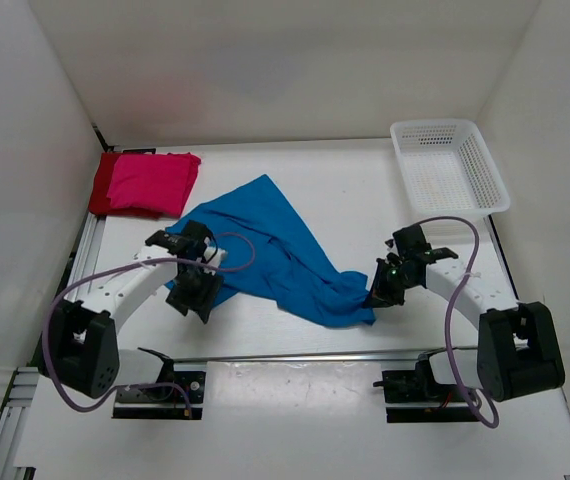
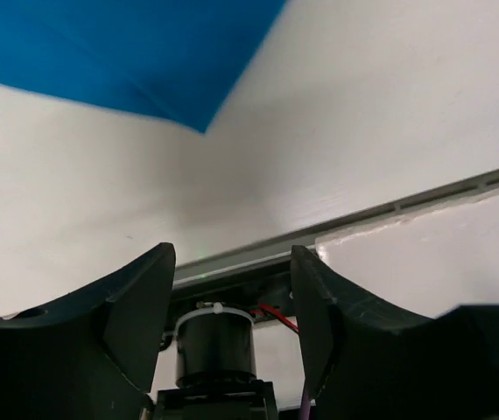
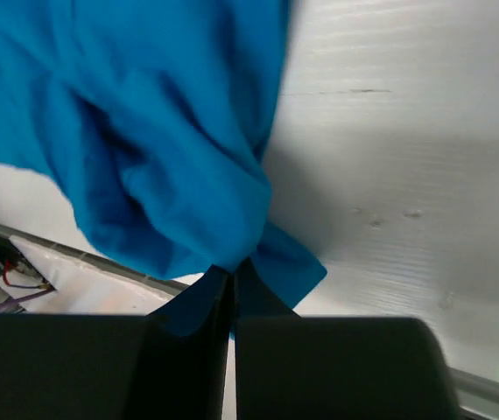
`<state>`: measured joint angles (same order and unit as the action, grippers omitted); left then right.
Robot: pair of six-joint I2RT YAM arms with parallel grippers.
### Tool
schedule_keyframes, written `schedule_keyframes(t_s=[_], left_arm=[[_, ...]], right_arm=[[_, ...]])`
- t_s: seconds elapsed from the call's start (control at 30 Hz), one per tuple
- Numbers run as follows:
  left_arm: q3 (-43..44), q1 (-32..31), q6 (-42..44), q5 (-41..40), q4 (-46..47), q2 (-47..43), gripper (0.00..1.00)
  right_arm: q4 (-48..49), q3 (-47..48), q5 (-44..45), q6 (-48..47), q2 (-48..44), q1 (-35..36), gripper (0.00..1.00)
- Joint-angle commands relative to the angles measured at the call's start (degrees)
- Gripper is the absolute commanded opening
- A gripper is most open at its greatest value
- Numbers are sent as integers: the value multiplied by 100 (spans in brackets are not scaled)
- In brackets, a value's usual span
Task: Fold and stack the t-shirts
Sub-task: Flatten out the tshirt
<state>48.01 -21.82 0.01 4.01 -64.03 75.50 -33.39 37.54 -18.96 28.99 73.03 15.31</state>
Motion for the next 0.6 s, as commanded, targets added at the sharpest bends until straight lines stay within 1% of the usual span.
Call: schedule_keyframes(t_s=[0.0,0.03,0.07,0.1,0.13,0.2,0.27,0.37,0.43,0.47,0.53,0.57], left_arm=[[839,134,-1,75,774,-195,67],[1320,317,-1,-22,961,93,67],[1560,406,-1,-154,1119,270,67],[1789,503,-1,-468,1225,472,67],[2182,678,-1,-611,1226,918,67],[2397,828,-1,-996,1226,1290,67],[2502,969,-1,-947,1365,1562,67],[2686,970,-1,-744,1717,1782,68],[2950,899,-1,-1058,1789,2046,68],[3308,978,-1,-1191,1858,2395,68],[3644,1240,-1,-1560,1912,2740,68],[3950,1320,-1,-1735,1912,3107,68]], right_arm=[[289,113,200,-42,79,7,1],[289,200,200,-43,79,7,1],[289,201,200,-104,79,7,1],[228,271,252,-104,79,7,1],[227,332,253,-165,79,7,1],[61,333,331,-218,79,7,1],[8,333,507,-289,79,7,1],[-63,263,569,-342,132,7,1],[-63,263,569,-342,193,7,1],[-63,263,621,-342,194,7,1],[-115,315,622,-342,194,7,1],[-115,315,674,-342,194,7,1]])
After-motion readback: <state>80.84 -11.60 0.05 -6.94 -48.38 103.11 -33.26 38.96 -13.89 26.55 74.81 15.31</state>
